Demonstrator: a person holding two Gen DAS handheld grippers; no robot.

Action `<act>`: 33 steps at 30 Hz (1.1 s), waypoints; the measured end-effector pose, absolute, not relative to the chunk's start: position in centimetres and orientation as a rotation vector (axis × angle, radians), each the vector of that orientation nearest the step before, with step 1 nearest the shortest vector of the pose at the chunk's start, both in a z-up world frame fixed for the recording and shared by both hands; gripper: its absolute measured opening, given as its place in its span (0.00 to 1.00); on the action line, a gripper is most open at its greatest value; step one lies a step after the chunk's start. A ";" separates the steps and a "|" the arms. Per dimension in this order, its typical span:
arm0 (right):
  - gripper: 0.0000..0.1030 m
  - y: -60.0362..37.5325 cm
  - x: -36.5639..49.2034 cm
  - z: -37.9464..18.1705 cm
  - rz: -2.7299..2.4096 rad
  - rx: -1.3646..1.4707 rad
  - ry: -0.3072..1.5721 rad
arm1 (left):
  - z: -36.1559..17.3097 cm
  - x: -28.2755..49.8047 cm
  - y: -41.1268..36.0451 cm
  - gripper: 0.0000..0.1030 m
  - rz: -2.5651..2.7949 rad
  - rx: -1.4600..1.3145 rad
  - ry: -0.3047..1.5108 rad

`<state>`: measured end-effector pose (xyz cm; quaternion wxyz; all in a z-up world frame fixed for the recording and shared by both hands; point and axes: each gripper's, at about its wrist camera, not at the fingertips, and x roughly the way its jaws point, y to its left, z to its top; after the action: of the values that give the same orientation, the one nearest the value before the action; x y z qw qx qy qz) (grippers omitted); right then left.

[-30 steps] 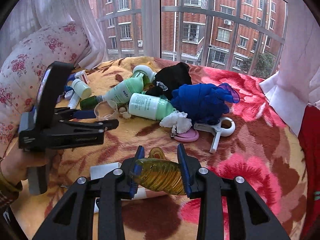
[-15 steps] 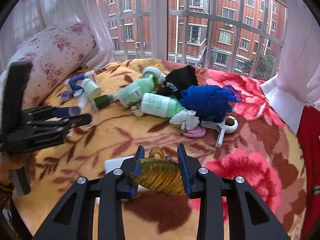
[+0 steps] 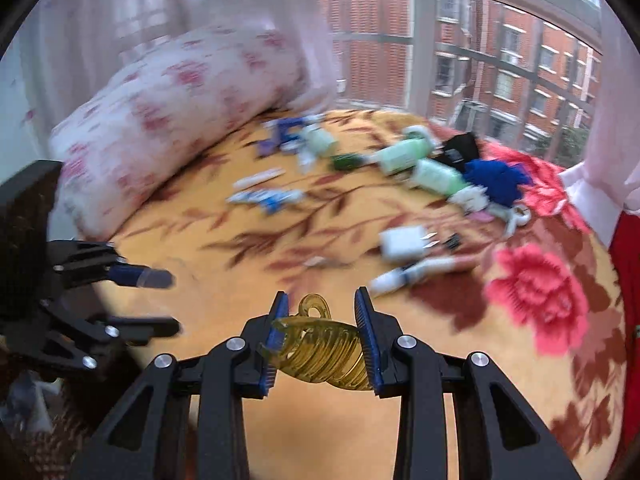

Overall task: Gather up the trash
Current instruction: 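Carry the hair clip and glass cup over the bucket and open both tools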

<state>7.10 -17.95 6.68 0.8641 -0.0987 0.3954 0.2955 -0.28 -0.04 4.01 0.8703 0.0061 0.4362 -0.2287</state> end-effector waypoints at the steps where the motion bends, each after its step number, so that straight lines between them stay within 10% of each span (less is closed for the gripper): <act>1: 0.33 -17.4 5.1 6.5 0.649 -0.213 0.837 | 3.5 -1.7 0.0 0.48 -0.492 0.011 0.931; 19: 0.34 -12.7 -8.4 -13.4 0.813 -0.110 1.285 | -12.3 -12.3 -0.4 0.48 -0.473 -0.062 1.338; 21: 0.37 -12.5 -8.6 -14.6 0.803 -0.111 1.304 | -12.9 -12.5 -0.4 0.50 -0.466 -0.052 1.368; 24: 0.67 -12.7 -8.5 -15.4 0.766 -0.100 1.314 | -13.4 -12.5 -0.4 0.63 -0.438 -0.043 1.408; 33: 0.72 -15.6 -8.0 -12.3 0.741 -0.020 1.230 | -11.7 -12.3 0.7 0.63 -0.434 -0.065 1.336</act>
<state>-8.01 -15.61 -12.31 0.7530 -0.0090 0.5637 0.3393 -12.30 0.73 -11.70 0.7629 -0.0300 0.6142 -0.1997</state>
